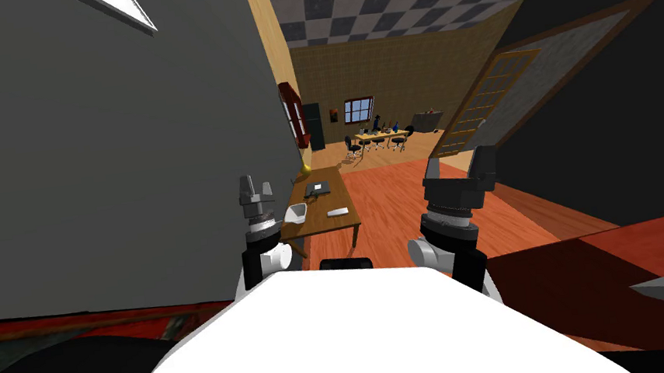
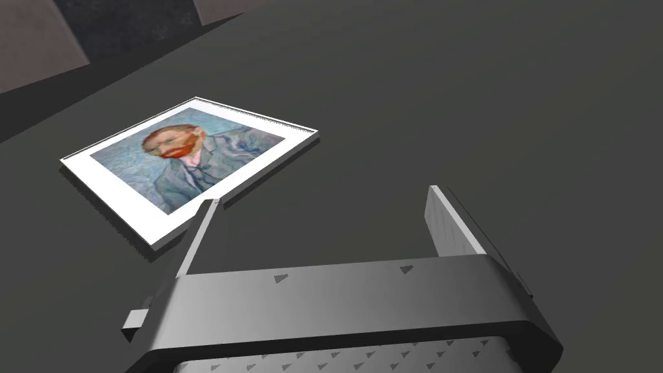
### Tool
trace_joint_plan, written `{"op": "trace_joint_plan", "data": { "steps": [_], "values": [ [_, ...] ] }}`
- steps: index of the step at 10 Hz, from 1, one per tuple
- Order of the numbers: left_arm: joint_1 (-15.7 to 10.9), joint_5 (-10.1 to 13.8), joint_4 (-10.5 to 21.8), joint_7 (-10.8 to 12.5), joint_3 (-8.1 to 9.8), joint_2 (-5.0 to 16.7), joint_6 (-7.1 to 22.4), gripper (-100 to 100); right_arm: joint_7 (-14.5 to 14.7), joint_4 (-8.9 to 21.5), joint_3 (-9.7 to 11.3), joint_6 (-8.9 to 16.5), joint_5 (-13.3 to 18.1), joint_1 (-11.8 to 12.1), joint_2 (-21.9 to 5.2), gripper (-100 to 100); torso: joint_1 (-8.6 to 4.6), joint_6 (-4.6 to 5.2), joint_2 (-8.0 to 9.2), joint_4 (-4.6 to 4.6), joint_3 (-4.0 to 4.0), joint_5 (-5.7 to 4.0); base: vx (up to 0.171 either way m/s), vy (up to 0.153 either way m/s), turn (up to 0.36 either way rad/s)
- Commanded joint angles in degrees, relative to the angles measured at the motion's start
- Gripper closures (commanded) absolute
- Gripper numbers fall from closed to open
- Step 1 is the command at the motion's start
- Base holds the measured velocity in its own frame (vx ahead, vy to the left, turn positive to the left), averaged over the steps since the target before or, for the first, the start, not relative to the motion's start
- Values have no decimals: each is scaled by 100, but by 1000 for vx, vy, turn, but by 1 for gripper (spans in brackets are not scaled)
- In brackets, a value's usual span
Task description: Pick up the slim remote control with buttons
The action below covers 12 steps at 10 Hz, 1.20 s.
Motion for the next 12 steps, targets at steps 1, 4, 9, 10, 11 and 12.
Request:
{"op": "trace_joint_plan", "data": {
  "steps": [1, 4, 9, 10, 11, 12],
  "values": [
    [9, 6, 16, -21, -9, 216, -19, -100, 0, 0, 0, 0, 0, 0, 0, 0, 0, 0, 0, 0, 0, 0, -14, -22, -28],
    [43, 60, 120, -103, -59, 720, -43, -100, 0, 0, 1, 0, 0, -1, 1, 0, -26, 1, 14, 3, 8, -6, -35, -69, -39],
    [104, 376, 583, -344, -201, 1493, 115, -100, 0, 0, 1, 0, 0, 0, 2, 0, -63, 1, 11, 2, 6, -14, -12, -155, -55],
    [111, 480, 719, -404, -231, 1653, 191, -100, 0, 0, 2, 0, 0, 0, 2, 0, -77, 1, -2, 0, 0, -17, 32, -226, -49],
    [115, 599, 870, -466, -262, 1815, 286, -100, 0, 0, 2, 0, 0, 0, 2, 0, -86, 1, -7, -2, -4, -19, 43, -219, -42],
    [119, 734, 1034, -530, -295, 1985, 403, -100, 0, 0, 2, 0, 0, 0, 2, 0, -83, 1, -14, -3, -8, -20, 54, -279, -56]
  ]
}}
